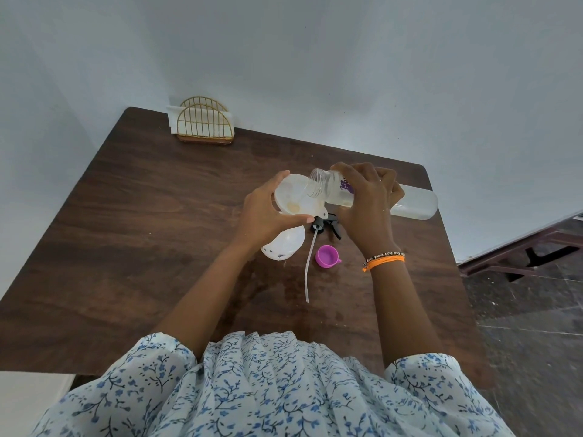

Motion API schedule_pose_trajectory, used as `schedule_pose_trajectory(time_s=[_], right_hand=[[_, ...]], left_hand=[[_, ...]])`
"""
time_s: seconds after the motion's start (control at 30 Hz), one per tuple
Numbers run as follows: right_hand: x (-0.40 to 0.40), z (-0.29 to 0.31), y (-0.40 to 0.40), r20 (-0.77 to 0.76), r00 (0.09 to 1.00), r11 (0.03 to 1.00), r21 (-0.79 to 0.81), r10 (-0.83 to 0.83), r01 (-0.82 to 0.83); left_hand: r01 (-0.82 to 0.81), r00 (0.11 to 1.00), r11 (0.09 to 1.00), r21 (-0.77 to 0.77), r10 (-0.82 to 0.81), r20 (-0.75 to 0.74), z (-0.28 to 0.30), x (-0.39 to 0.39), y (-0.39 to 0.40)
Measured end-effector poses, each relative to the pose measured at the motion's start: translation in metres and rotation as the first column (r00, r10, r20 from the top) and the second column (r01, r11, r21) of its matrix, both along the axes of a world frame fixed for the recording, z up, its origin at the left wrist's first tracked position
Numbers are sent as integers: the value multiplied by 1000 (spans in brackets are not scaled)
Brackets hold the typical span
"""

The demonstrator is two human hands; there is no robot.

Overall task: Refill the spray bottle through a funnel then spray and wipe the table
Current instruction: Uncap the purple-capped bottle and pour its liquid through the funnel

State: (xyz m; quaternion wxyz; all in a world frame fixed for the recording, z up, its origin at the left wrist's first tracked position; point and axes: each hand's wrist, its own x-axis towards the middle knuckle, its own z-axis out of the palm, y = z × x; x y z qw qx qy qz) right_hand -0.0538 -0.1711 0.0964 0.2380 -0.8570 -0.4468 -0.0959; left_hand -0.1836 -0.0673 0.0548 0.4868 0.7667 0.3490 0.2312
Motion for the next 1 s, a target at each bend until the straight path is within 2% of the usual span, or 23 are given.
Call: schedule_pose_trajectory(time_s=[1.0], right_hand=[[0,-3,1,49,999,1000,-5,-9,10]], left_hand=[[7,1000,1000,9,-7,-2,3,-1,0]])
